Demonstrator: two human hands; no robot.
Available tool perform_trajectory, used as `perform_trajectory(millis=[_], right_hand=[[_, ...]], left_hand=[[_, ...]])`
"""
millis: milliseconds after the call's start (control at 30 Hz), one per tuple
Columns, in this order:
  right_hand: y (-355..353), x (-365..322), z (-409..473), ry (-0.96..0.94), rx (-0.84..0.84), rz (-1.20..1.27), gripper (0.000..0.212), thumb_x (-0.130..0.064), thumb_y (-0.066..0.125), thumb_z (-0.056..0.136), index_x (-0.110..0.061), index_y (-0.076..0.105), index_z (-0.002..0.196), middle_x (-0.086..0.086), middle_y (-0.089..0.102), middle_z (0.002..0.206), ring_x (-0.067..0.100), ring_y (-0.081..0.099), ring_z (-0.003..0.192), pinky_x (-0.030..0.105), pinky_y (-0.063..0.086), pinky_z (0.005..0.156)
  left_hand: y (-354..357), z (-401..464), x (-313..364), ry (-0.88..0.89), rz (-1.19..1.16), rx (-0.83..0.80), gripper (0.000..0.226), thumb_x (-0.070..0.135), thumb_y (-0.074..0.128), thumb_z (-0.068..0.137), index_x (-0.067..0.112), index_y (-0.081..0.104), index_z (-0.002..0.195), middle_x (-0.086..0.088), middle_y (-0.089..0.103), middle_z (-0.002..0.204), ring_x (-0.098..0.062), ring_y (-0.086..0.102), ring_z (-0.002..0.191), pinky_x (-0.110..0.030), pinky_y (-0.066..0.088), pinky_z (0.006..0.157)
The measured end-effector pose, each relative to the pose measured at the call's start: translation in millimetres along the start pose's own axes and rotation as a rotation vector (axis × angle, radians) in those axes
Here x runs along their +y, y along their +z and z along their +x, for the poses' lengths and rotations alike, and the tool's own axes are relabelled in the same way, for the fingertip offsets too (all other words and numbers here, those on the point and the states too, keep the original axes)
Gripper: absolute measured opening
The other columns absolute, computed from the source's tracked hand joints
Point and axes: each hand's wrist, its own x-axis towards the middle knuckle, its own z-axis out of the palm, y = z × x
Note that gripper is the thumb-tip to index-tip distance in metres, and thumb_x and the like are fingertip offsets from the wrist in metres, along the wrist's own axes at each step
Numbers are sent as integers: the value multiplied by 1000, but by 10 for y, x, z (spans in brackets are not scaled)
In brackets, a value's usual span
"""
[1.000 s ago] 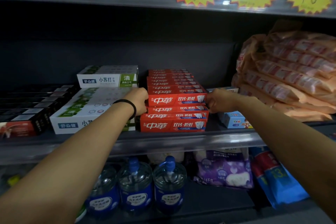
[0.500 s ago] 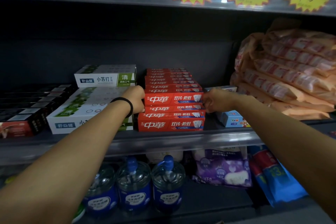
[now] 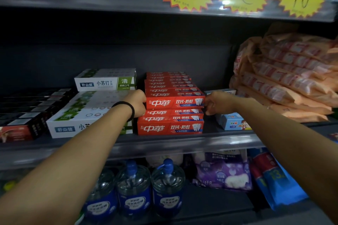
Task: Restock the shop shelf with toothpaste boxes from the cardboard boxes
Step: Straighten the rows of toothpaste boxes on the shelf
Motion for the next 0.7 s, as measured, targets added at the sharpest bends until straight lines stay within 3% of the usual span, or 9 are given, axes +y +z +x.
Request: perform_trajectory(millis=[700], right_hand=[[-25, -33, -119, 1, 9, -26, 32, -23, 73, 83, -14, 64, 112, 1, 68, 105, 17, 63, 97, 37, 52, 91]], left_hand=[[-57, -45, -48, -21, -7, 6, 18, -8, 59, 81, 4, 67, 91, -8, 68, 93, -22, 65, 92, -38, 56, 83]])
